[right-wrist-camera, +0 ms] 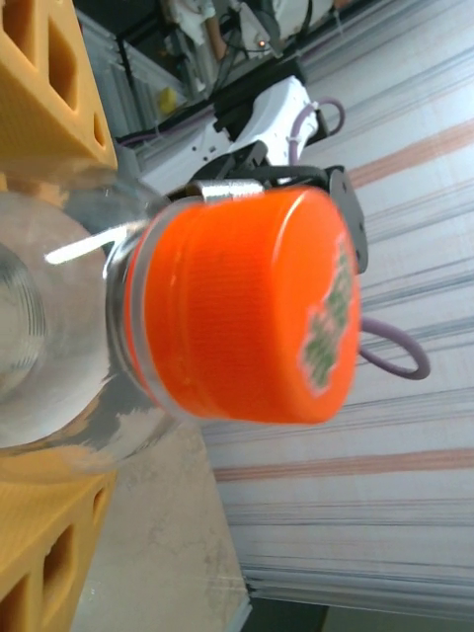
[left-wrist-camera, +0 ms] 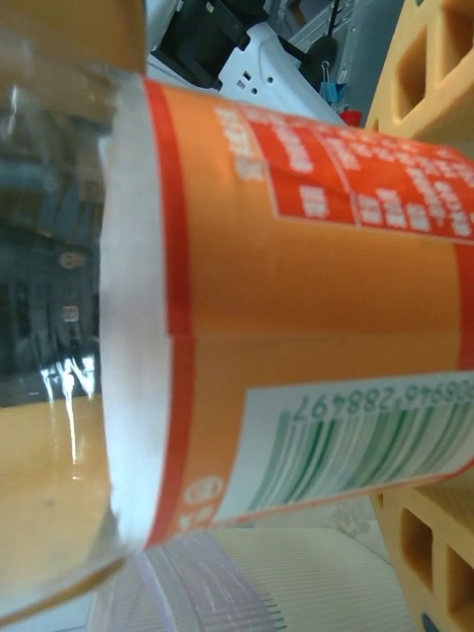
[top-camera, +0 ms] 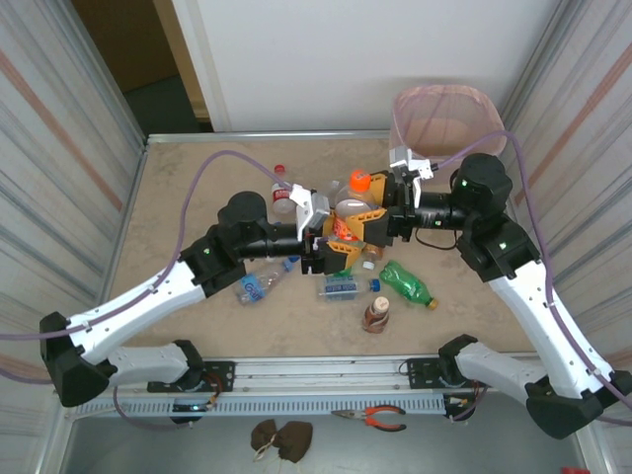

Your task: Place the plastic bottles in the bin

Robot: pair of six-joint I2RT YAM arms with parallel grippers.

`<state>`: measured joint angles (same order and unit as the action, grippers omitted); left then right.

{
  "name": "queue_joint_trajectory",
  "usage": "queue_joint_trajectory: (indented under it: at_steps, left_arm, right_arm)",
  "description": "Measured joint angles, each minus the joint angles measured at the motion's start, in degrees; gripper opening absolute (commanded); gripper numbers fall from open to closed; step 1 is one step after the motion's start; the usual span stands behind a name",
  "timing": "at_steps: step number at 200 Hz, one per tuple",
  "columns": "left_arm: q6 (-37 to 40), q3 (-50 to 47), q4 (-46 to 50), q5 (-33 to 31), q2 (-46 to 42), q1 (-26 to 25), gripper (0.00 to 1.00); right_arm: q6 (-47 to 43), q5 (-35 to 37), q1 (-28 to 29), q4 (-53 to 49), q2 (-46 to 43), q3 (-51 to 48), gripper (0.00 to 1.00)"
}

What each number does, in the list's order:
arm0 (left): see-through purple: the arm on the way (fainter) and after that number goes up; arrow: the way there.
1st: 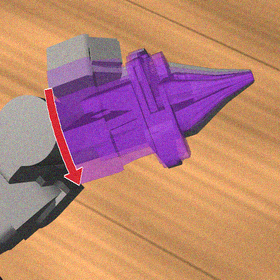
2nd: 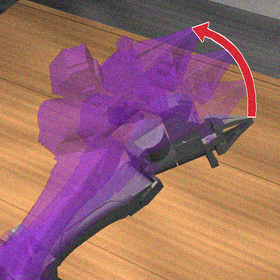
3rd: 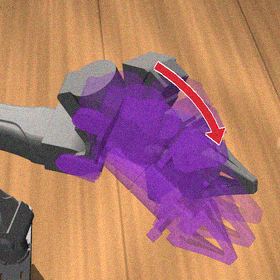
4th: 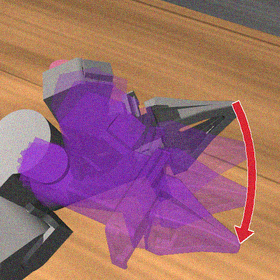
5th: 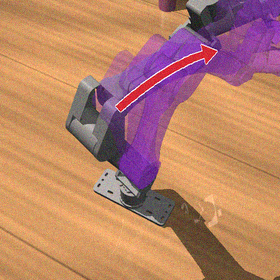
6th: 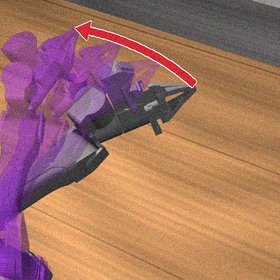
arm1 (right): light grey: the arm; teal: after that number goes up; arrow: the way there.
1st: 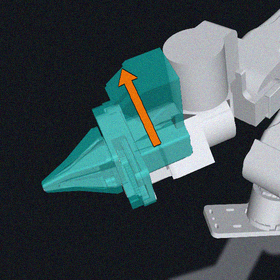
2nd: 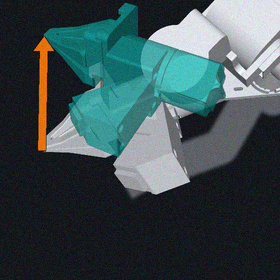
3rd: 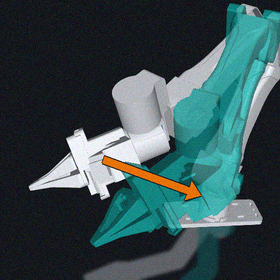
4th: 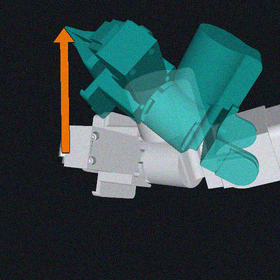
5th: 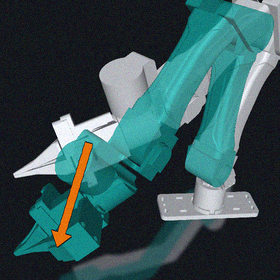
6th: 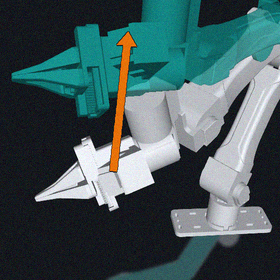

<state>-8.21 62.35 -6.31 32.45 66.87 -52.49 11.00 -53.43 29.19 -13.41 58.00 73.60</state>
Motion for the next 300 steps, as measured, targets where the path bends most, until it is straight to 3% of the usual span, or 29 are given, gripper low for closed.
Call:
queue_joint_trajectory:
  at_steps: [43, 80, 110, 140, 169, 224, 254, 300]
  left_arm:
    - [-0.02, 0.07, 0.02, 0.13, 0.44, 0.15, 0.44]
    - [-0.13, 0.07, 0.02, -0.48, 0.42, 0.15, 0.63]
    - [-0.13, -0.33, 0.13, -2.67, -0.15, 0.04, 0.71]
    - [-0.17, -2.45, 0.28, -7.74, -2.49, 0.50, 0.73]
    - [-0.44, -4.35, 0.48, -10.08, -4.70, 0.48, 0.73]
    - [-0.66, -5.90, 2.25, -13.05, -7.17, 0.48, 0.73]
    - [-0.63, -6.01, 3.30, -14.14, -7.91, 0.48, 0.73]
    - [-0.66, -6.67, 3.56, -15.19, -8.39, 0.55, 0.73]
  right_arm:
    - [-0.59, 0.26, 0.09, -0.42, 0.37, 0.02, 0.54]
    - [-1.01, 0.94, 0.09, -0.68, 0.31, 0.04, 0.53]
    - [-1.09, 2.32, -0.61, -1.55, 0.26, 0.61, 0.54]
    - [0.59, 4.07, -7.23, -2.51, 1.46, 2.67, 0.52]
    - [2.73, 7.19, -17.25, -2.99, 4.44, 5.11, 0.52]
    - [5.09, 12.92, -33.33, -7.19, 15.96, 14.49, 0.50]
    - [2.73, 17.16, -36.30, -12.92, 23.43, 22.12, 0.50]
    - [-5.01, 24.57, -34.95, -24.48, 34.56, 35.50, 0.50]
